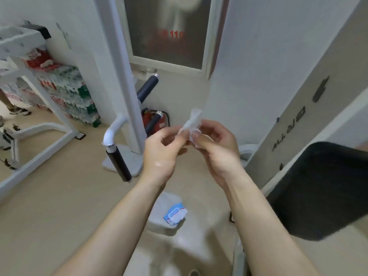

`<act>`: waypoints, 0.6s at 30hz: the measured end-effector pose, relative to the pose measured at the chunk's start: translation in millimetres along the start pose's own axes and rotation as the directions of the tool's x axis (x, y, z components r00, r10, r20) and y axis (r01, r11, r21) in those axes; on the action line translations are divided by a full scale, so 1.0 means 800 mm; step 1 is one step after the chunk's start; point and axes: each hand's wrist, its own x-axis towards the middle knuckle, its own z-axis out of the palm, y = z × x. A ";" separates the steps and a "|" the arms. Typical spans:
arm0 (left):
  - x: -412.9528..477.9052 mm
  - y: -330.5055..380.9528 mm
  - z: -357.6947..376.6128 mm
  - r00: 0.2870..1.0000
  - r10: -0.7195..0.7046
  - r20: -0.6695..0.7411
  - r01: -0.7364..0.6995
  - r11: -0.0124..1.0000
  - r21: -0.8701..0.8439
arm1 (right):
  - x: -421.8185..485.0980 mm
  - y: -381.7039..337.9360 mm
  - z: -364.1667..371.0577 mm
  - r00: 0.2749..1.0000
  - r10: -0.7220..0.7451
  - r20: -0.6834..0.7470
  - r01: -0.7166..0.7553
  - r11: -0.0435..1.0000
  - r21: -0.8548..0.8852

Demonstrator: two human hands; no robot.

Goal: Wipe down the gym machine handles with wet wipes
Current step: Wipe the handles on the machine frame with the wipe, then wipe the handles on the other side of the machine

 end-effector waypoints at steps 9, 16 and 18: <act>-0.145 0.012 0.079 0.921 -0.236 0.311 0.320 0.912 -0.256 | -0.204 -0.060 -0.162 0.966 0.104 -0.237 -0.164 0.954 -0.251; -0.264 0.020 0.198 0.667 -0.275 0.692 0.386 0.923 -0.006 | -0.335 -0.126 -0.287 0.951 0.138 -0.277 -0.246 0.879 -0.408; -0.303 0.020 0.240 0.565 -0.304 0.767 0.339 0.933 0.120 | -0.371 -0.145 -0.330 0.943 0.062 -0.326 -0.199 0.891 -0.408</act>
